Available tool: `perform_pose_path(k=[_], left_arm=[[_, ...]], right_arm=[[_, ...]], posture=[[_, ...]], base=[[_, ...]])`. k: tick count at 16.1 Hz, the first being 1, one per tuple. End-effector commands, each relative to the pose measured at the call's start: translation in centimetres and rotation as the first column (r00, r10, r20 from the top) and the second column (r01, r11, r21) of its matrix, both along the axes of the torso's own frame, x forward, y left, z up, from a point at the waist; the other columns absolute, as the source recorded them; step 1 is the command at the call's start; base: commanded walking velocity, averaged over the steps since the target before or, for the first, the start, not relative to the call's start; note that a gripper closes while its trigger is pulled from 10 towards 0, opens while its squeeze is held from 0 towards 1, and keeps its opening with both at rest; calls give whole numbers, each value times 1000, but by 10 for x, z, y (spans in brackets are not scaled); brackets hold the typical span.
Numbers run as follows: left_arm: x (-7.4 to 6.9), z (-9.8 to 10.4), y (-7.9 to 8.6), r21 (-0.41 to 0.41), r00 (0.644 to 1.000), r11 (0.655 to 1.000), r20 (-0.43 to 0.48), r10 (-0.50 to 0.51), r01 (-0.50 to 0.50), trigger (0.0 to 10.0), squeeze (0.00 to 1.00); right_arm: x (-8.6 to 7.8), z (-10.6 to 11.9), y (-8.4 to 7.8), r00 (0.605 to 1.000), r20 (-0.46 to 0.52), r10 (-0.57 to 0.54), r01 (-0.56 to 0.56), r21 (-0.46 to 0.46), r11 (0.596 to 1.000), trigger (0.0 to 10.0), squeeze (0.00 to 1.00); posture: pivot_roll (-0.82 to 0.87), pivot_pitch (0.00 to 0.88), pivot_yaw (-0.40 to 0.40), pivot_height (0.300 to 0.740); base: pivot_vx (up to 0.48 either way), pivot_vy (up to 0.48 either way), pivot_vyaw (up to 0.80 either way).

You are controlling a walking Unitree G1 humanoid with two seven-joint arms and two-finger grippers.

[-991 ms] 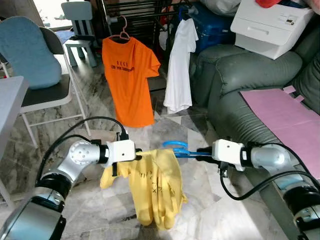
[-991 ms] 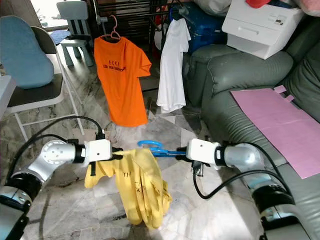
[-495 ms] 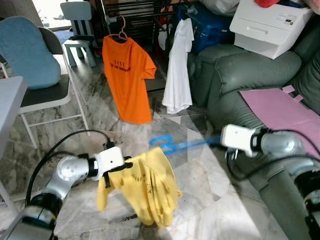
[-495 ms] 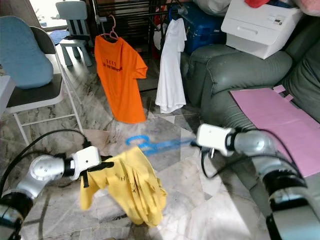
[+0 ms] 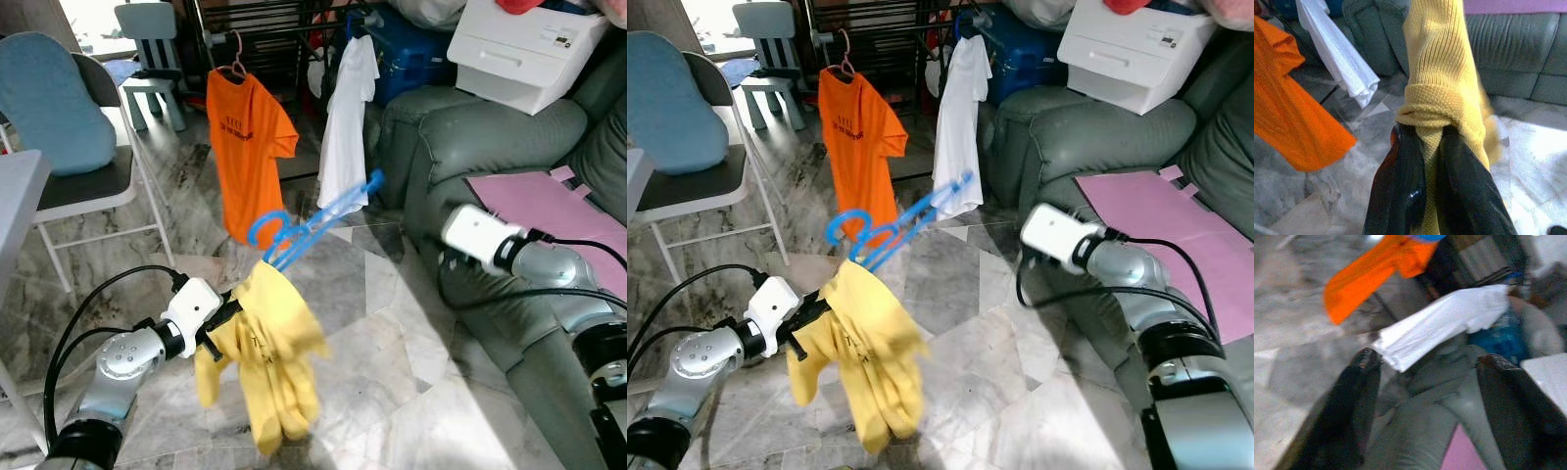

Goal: Hang hanger

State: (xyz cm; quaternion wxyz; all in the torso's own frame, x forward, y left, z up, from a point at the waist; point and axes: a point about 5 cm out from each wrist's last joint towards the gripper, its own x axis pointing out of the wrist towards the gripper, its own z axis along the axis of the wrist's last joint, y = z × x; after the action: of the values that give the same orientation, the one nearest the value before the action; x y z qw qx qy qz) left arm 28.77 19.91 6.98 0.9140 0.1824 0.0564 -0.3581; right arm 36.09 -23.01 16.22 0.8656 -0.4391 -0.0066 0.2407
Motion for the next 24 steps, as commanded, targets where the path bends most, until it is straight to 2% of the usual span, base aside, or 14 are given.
perform_pose_path(k=[1, 3, 4, 7, 8, 9, 10, 12, 13, 14, 15, 16, 18, 24], left_arm=[[6, 16, 1, -33, 998, 999, 62, 14, -12, 0, 0], [10, 25, -6, -33, 997, 999, 75, -28, 30, 0, 0], [12, 25, -12, -26, 997, 999, 70, -24, 25, 0, 0], [14, 20, -19, -68, 995, 995, 60, 74, -70, 0, 0], [15, 15, -22, -116, 979, 975, 56, 198, -190, 0, 0], [15, 8, -25, -253, 901, 871, -7, 434, -421, 0, 0], [13, 5, -27, -277, 862, 825, -24, 506, -492, 0, 0], [11, 3, -28, -271, 836, 803, -13, 548, -531, 0, 0], [9, 2, -28, -270, 823, 793, 4, 569, -547, 0, 0], [8, 2, -28, -280, 801, 770, 9, 599, -573, 0, 0], [8, 2, -28, -280, 801, 770, 9, 599, -573, 0, 0], [7, 0, -30, -282, 802, 768, -11, 597, -575, 588, 0], [8, -1, -31, -282, 804, 767, -26, 594, -576, 941, 0], [9, 0, -30, -280, 803, 766, -25, 596, -578, 902, 0]], right_arm=[[5, 15, 1, 997, 73, -34, 31, 47, 998, 10000, 1000], [6, 13, 0, 990, 84, -116, 100, 173, 980, 10000, 1000], [3, -4, 6, 989, 11, -150, 142, 264, 954, 10000, 1000], [-3, -30, 19, 975, -100, -197, 221, 395, 892, 10000, 1000], [-8, -45, 28, 958, -174, -226, 284, 483, 828, 10000, 1000], [-14, -65, 38, 908, -277, -314, 419, 588, 691, 10000, 1000], [-17, -71, 41, 887, -304, -347, 461, 606, 648, 10000, 953], [-19, -74, 43, 876, -304, -374, 480, 613, 627, 10000, 894], [-21, -77, 46, 867, -315, -386, 495, 633, 595, 10000, 412], [-24, -80, 50, 860, -335, -385, 507, 651, 565, 10000, 176], [-24, -80, 50, 860, -335, -385, 507, 651, 565, 10000, 176], [-26, -82, 55, 861, -344, -373, 505, 656, 560, 10000, 0], [-27, -85, 55, 846, -385, -369, 531, 667, 522, 10000, 0], [-27, -87, 53, 835, -399, -379, 549, 649, 527, 10000, 0]], posture=[[-125, 39, 6, 740], [-130, 39, 10, 740], [-131, 38, 13, 740], [-133, 36, 19, 740], [-133, 38, 18, 740], [-132, 37, 11, 740], [-132, 35, 9, 740], [-132, 34, 8, 740], [-131, 29, 4, 740], [-130, 25, 1, 740], [-130, 25, 1, 740], [-128, 23, 1, 740], [-130, 22, 1, 740], [-130, 21, 0, 740]], base=[[0, 0, 0], [0, 0, 0], [0, 0, 0], [0, 0, 0], [0, 0, 0], [0, 0, 0], [0, 0, 0], [0, 0, 0], [0, 0, 0], [0, 0, 0], [0, 0, 0], [0, 0, 0], [0, 0, 0], [0, 0, 0]])
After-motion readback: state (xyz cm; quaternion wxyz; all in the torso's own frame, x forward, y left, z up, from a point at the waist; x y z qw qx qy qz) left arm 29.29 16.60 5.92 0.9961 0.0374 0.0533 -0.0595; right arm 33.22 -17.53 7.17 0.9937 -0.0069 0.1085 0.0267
